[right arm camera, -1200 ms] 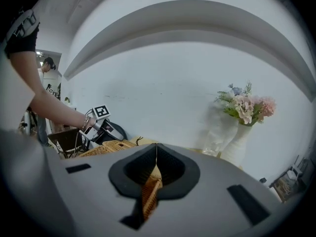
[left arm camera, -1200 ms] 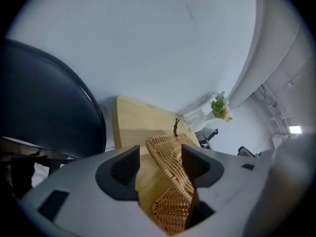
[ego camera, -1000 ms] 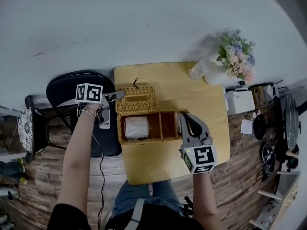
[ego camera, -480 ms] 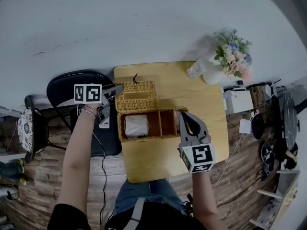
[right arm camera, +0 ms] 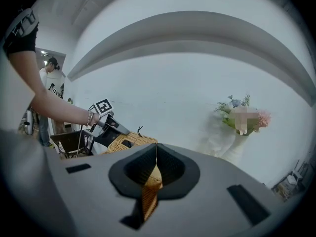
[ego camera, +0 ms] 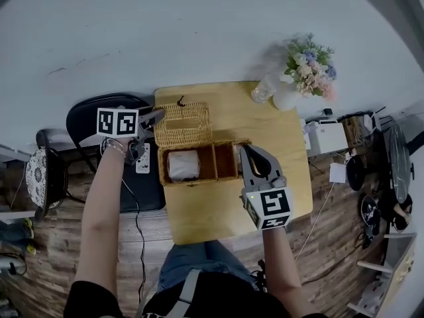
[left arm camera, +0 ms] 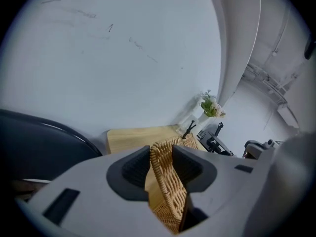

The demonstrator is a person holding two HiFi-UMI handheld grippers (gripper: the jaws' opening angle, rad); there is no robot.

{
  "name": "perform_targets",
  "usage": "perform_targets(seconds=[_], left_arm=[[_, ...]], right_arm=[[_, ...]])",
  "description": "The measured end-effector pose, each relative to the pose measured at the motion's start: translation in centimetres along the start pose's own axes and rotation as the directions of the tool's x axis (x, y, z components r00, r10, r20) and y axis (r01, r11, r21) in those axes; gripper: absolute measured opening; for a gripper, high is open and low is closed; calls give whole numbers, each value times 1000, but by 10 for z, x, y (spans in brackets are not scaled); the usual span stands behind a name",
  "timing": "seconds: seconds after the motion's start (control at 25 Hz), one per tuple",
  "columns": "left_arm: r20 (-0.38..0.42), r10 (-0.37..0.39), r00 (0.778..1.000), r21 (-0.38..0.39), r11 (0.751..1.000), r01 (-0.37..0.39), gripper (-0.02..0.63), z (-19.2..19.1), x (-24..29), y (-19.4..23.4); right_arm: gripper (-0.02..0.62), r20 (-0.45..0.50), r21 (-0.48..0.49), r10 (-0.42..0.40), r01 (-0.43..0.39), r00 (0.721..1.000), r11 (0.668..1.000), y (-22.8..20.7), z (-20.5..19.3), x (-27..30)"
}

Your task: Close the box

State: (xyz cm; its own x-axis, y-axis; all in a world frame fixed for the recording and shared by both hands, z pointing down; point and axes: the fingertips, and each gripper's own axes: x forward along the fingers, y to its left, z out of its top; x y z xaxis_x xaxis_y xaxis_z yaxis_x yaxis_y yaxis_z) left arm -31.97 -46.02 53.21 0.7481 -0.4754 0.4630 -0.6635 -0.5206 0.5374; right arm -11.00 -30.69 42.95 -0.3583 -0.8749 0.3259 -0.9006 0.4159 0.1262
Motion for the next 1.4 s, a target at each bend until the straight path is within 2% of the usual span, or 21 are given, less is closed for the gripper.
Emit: perform_targets(seconds=[0.2,0.36,0.6,0.88,1.0,1.08,1.28,1.4], left_arm=[[17,58,998,102,993,-59,147,3,-15,-16],[22,110,994,220,969,-112,147,6,-29,-34],[46,185,982,408,894,-187,147,2,-46,-59],[61,255,965,538,806,-247,146,-10,-61,-79],[50,278,959,593,765,-252,143,-17,-67,-87],[35,285,958,619,746,-245,138,-22,-71,-92],[-16,282,959,660,724,-202,120,-37,-79,-102],[-48,273,961,668,724,-173,112,-46,-84,-108]], right_arm=[[15,33,0,8,-8,999,1000,3,11,-16],[15,72,-5,12,-12,997,1000,6,23,-32],[15,91,9,23,-23,996,1000,12,28,-53],[15,143,10,22,-24,990,1000,12,40,-72],[15,158,13,25,-28,987,1000,11,45,-76],[15,170,14,32,-35,985,999,13,49,-77],[15,203,10,45,-48,978,999,14,60,-78],[15,219,13,50,-55,974,998,15,66,-79]])
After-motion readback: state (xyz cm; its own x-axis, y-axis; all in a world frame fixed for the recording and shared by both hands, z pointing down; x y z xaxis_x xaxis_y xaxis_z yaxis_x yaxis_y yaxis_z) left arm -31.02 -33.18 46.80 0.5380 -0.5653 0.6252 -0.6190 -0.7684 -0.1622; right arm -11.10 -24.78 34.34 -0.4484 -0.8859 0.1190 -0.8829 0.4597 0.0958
